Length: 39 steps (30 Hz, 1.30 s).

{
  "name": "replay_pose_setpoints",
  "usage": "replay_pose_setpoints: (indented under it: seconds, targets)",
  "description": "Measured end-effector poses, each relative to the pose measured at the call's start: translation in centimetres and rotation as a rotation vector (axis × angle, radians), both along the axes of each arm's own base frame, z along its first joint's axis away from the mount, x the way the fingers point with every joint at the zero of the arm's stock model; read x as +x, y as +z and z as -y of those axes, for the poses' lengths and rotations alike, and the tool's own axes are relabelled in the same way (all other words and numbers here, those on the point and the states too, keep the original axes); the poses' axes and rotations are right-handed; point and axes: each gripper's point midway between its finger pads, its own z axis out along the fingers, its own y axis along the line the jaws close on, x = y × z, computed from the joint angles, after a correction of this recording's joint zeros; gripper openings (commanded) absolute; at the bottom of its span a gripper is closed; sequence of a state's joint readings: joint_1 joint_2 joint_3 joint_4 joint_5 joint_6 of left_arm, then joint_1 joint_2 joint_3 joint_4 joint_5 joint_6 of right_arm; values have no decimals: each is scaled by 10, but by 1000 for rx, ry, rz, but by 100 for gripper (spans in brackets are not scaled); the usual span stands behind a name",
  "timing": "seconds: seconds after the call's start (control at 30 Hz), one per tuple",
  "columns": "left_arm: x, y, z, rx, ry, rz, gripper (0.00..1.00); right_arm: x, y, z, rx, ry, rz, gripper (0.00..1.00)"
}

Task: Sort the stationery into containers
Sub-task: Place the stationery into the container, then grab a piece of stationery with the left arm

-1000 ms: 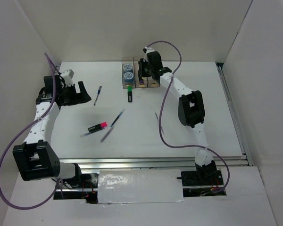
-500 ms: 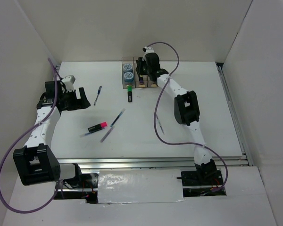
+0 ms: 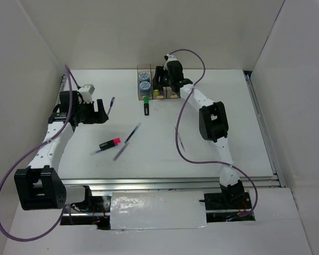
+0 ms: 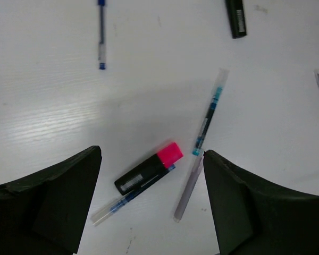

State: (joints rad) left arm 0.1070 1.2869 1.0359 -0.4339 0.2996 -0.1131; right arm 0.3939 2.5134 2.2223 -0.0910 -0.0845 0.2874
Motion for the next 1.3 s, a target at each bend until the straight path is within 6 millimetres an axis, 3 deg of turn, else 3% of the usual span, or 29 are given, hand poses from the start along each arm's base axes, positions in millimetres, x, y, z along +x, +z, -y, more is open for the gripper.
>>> replay_pose_setpoints:
  seconds: [0.03, 0.1, 0.2, 0.43, 0.53, 0.63, 0.8, 1.1, 1.3]
  targets:
    - [1, 1, 10, 1, -30, 8, 80, -7, -1, 2, 0, 6, -20, 66]
    - [2, 1, 29, 8, -93, 20, 75, -21, 1, 6, 2, 23, -48, 67]
    - [-6, -6, 50, 34, -249, 0, 70, -42, 26, 17, 9, 54, -60, 67]
    - [-32, -36, 33, 117, -467, -94, 68, -97, 153, 67, 41, 173, 94, 67]
    - [-41, -50, 30, 149, -541, -139, 72, -117, 179, 86, 25, 190, 145, 67]
    - [-48, -65, 28, 160, -587, -192, 72, -136, 178, 91, -5, 223, 148, 67]
    - [-56, -87, 23, 179, -613, -259, 70, -149, 148, 94, -45, 251, 60, 67]
    - [-66, -120, 13, 249, -612, -339, 68, -150, 137, 110, -64, 230, 16, 68]
    - [-61, -130, 7, 278, -600, -355, 68, -149, 136, 113, -67, 222, 12, 68]
